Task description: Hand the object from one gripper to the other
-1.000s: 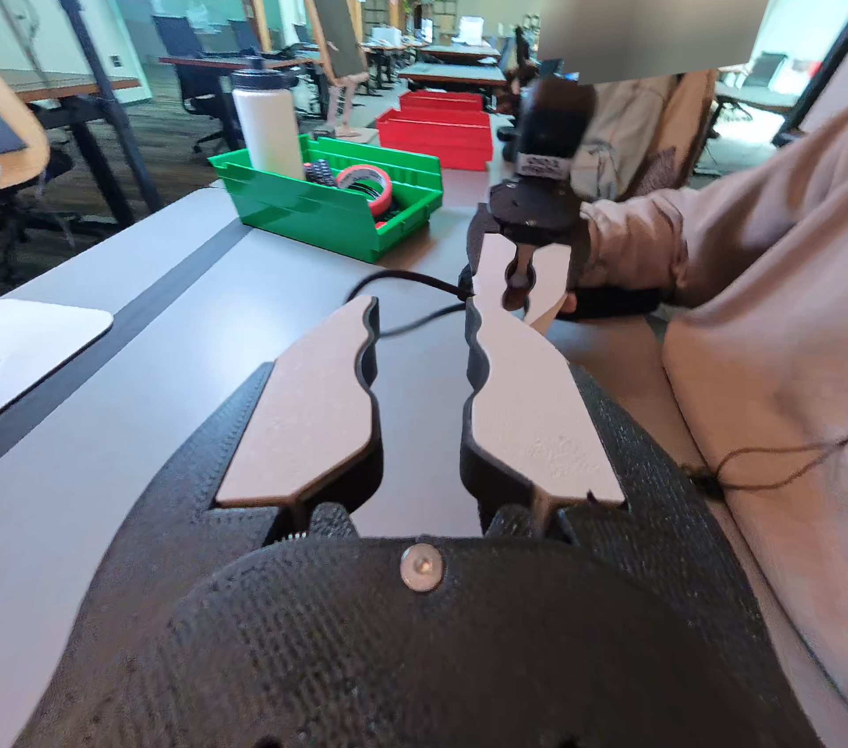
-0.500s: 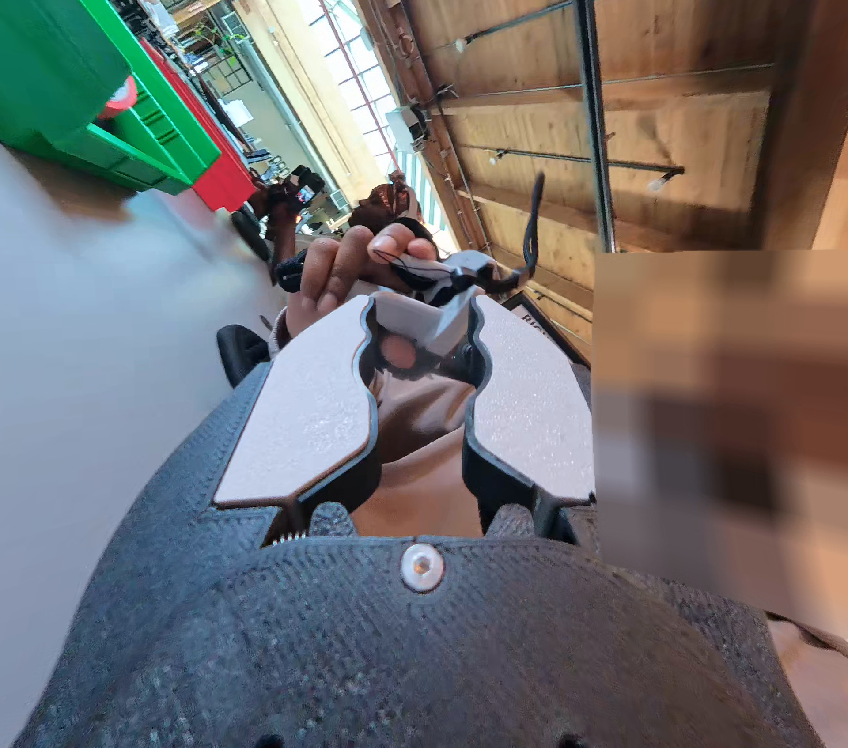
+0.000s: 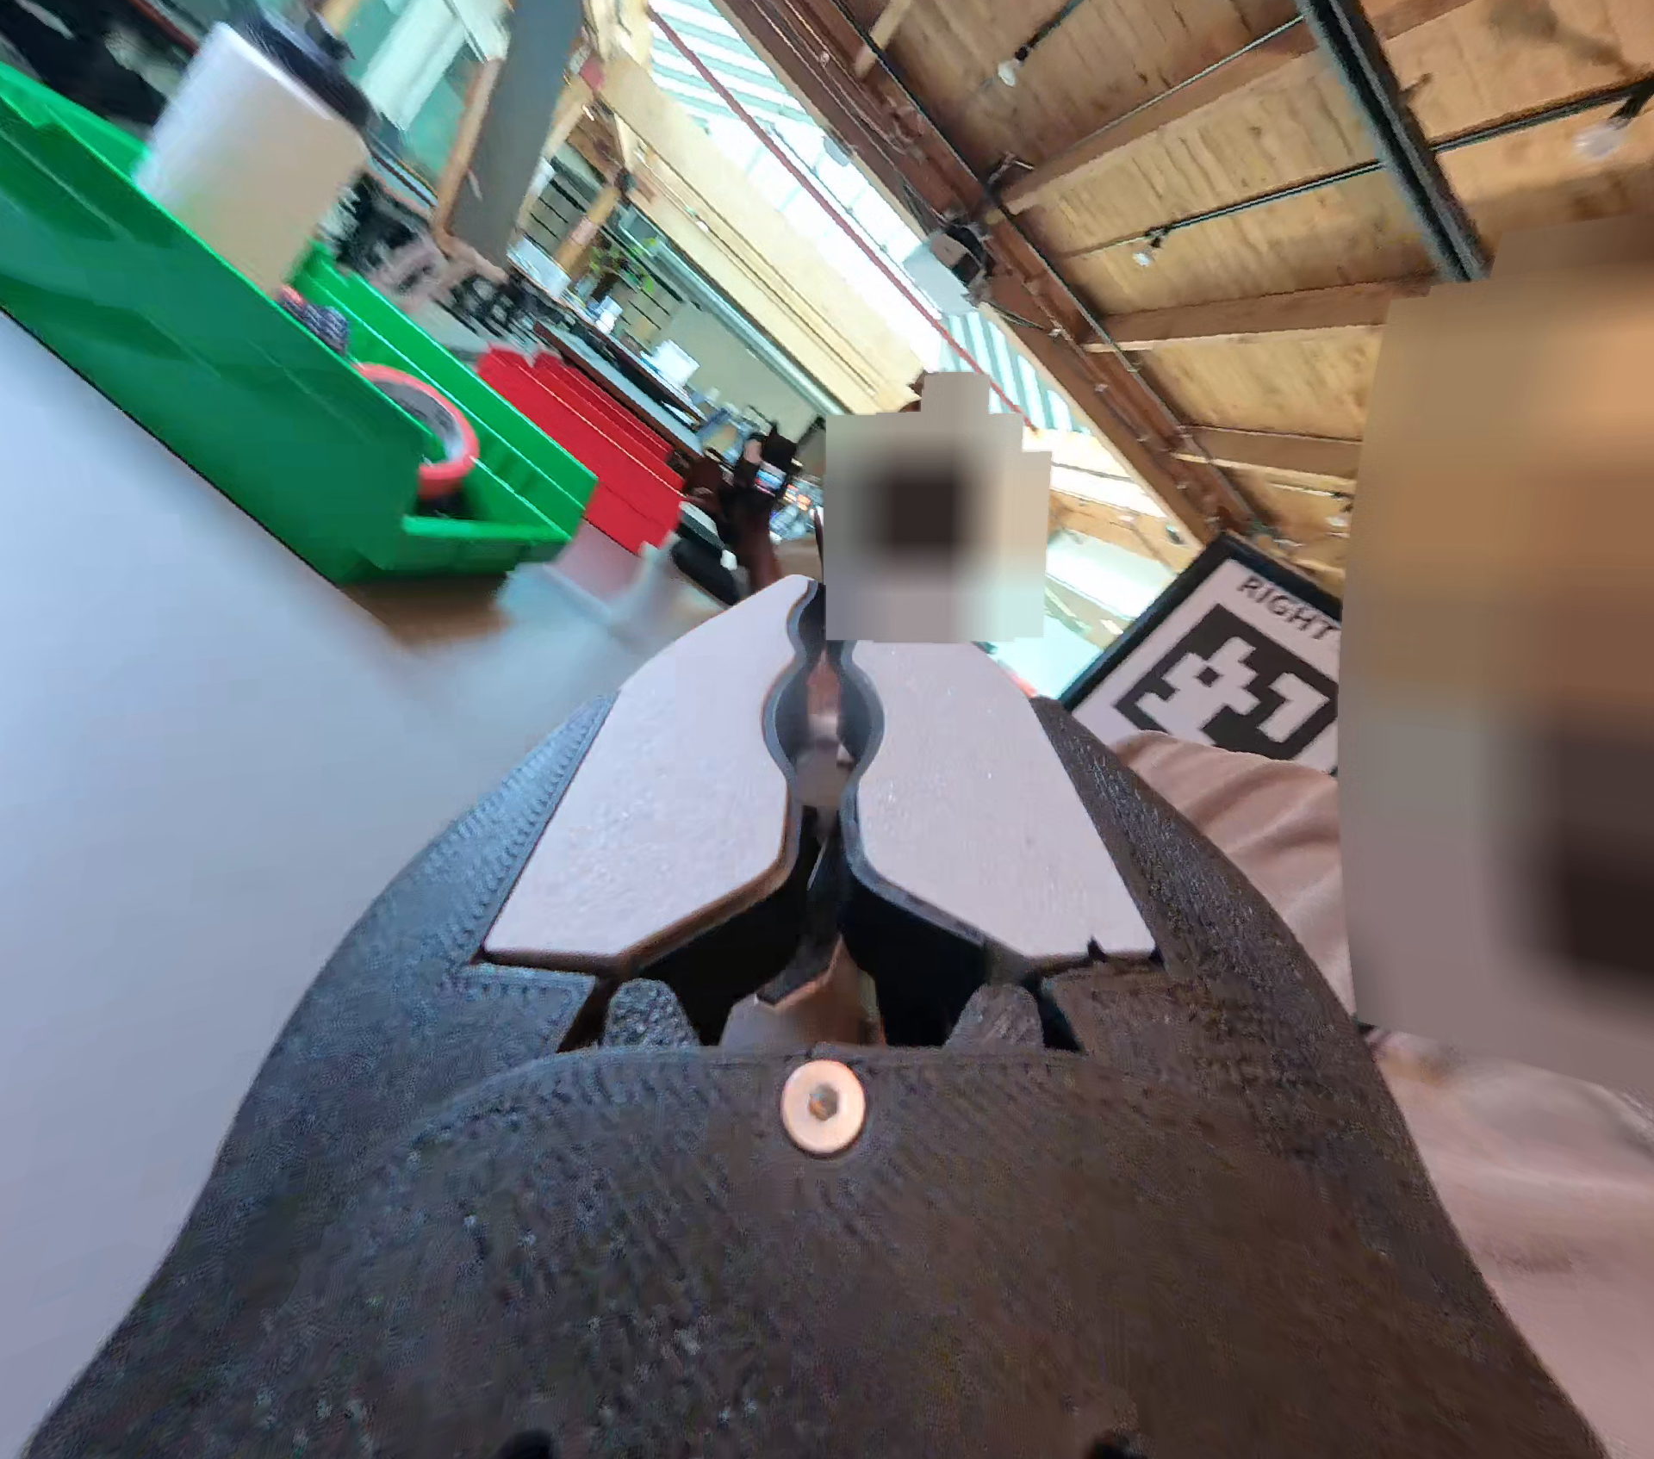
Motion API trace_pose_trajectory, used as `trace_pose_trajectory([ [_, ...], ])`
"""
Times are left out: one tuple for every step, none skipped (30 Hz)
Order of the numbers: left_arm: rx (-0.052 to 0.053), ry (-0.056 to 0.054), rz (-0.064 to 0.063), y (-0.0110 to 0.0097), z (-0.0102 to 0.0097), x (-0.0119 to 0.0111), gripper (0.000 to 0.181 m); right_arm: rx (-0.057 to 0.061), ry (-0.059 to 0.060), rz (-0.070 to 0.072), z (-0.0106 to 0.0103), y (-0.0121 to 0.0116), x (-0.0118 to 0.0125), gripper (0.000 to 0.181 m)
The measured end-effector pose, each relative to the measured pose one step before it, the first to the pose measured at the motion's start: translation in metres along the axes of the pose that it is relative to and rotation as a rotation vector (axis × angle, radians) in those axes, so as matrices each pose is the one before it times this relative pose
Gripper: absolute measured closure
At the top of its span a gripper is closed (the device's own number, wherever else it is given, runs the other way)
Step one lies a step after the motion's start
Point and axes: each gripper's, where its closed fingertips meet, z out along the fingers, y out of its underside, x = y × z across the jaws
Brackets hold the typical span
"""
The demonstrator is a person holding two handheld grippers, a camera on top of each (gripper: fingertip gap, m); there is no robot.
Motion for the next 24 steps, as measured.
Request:
trace_pose_trajectory([
  [0.0143, -0.0290, 0.0554, -0.00899, -0.00692, -0.00128, 0.181, -0.0135, -0.0457, 0.0794, 0.00196, 0.00588, -0.00445, 0.115],
  [0.0109, -0.0297, 0.0549, -0.00827, -0.00663, -0.00173, 0.181, -0.0015, -0.0543, 0.1070, 0.00135, 0.00456, -0.00405, 0.115],
  [0.0099, -0.0277, 0.0632, -0.00763, -0.00643, -0.00136, 0.181, -0.0065, -0.0449, 0.1286, 0.00118, 0.00551, -0.00111, 0.114],
  [0.0019, -0.0261, 0.0690, -0.00598, -0.00555, -0.00113, 0.181, -0.0014, -0.0359, 0.1484, 0.00046, 0.00444, 0.00165, 0.114],
  [-0.0052, -0.0249, 0.0657, -0.00415, -0.00452, -0.00112, 0.181, 0.0083, -0.0381, 0.1620, -0.00011, 0.00199, 0.00286, 0.113],
  [-0.0064, -0.0147, 0.0535, -0.00258, -0.00313, 0.00018, 0.181, 0.0177, -0.0309, 0.1737, -0.00059, -0.00028, 0.00448, 0.115],
  [-0.0042, 0.0021, 0.0448, -0.00156, -0.00157, 0.00272, 0.181, 0.0325, -0.0508, 0.1923, -0.00092, -0.00387, 0.00199, 0.118],
  [-0.0059, 0.0131, 0.0406, 0.00013, 0.00021, 0.00457, 0.181, 0.0503, -0.0787, 0.2138, -0.00093, -0.00719, -0.00210, 0.120],
  [-0.0133, 0.0147, 0.0374, 0.00231, 0.00192, 0.00532, 0.181, 0.0479, -0.0682, 0.2401, -0.00011, -0.00632, -0.00025, 0.125],
  [-0.0209, 0.0137, 0.0386, 0.00430, 0.00352, 0.00559, 0.181, 0.0323, -0.0953, 0.2482, 0.00066, -0.00375, -0.00371, 0.127],
  [-0.0258, 0.0112, 0.0377, 0.00546, 0.00452, 0.00571, 0.181, 0.0270, -0.1402, 0.2133, 0.00070, -0.00138, -0.00982, 0.126],
  [-0.0274, 0.0111, 0.0301, 0.00558, 0.00513, 0.00572, 0.181, -0.0001, -0.0925, 0.1501, 0.00176, 0.00415, -0.00444, 0.125],
  [-0.0241, 0.0136, 0.0180, 0.00469, 0.00495, 0.00566, 0.181, -0.0313, -0.0199, 0.0453, 0.00279, 0.00885, 0.00285, 0.121],
  [-0.0188, 0.0083, 0.0070, 0.00345, 0.00414, 0.00428, 0.181, -0.0476, 0.0479, -0.0478, 0.00318, 0.01011, 0.00829, 0.116],
  [-0.0128, 0.0032, 0.0030, 0.00218, 0.00322, 0.00318, 0.181, -0.0512, 0.0760, -0.1092, 0.00319, 0.00829, 0.00800, 0.112],
  [-0.0090, 0.0056, 0.0017, 0.00135, 0.00253, 0.00317, 0.181, -0.0315, 0.0727, -0.1485, 0.00273, 0.00384, 0.00383, 0.108],
  [-0.0099, 0.0033, 0.0022, 0.00118, 0.00200, 0.00274, 0.181, -0.0102, 0.0495, -0.1533, 0.00189, 0.00014, -0.00182, 0.105],
  [-0.0088, -0.0024, 0.0067, 0.00099, 0.00162, 0.00202, 0.181, -0.0031, 0.0082, -0.1229, 0.00174, -0.00145, -0.00781, 0.103],
  [-0.0067, 0.0002, 0.0096, 0.00072, 0.00165, 0.00242, 0.181, -0.0061, -0.0003, -0.0702, 0.00203, -0.00109, -0.00746, 0.105],
  [-0.0046, 0.0064, 0.0068, 0.00043, 0.00171, 0.00285, 0.181, -0.0130, -0.0044, -0.0349, 0.00200, 0.00070, -0.00622, 0.120],
  [-0.0013, 0.0028, 0.0032, -0.00005, 0.00127, 0.00190, 0.181, -0.0226, -0.0014, -0.0328, 0.00074, 0.00274, -0.00471, 0.160],
  [-0.0026, -0.0037, 0.0026, -0.00013, 0.00059, 0.00022, 0.181, -0.0096, 0.0001, -0.0579, -0.00047, 0.00097, -0.00428, 0.181],
  [-0.0067, -0.0079, 0.0033, 0.00036, -0.00037, -0.00140, 0.181, 0.0049, -0.0128, -0.0507, -0.00191, -0.00217, -0.00480, 0.181],
  [-0.0024, -0.0140, 0.0023, -0.00006, -0.00149, -0.00295, 0.181, 0.0233, -0.0179, -0.0031, -0.00355, -0.00590, -0.00254, 0.181],
])
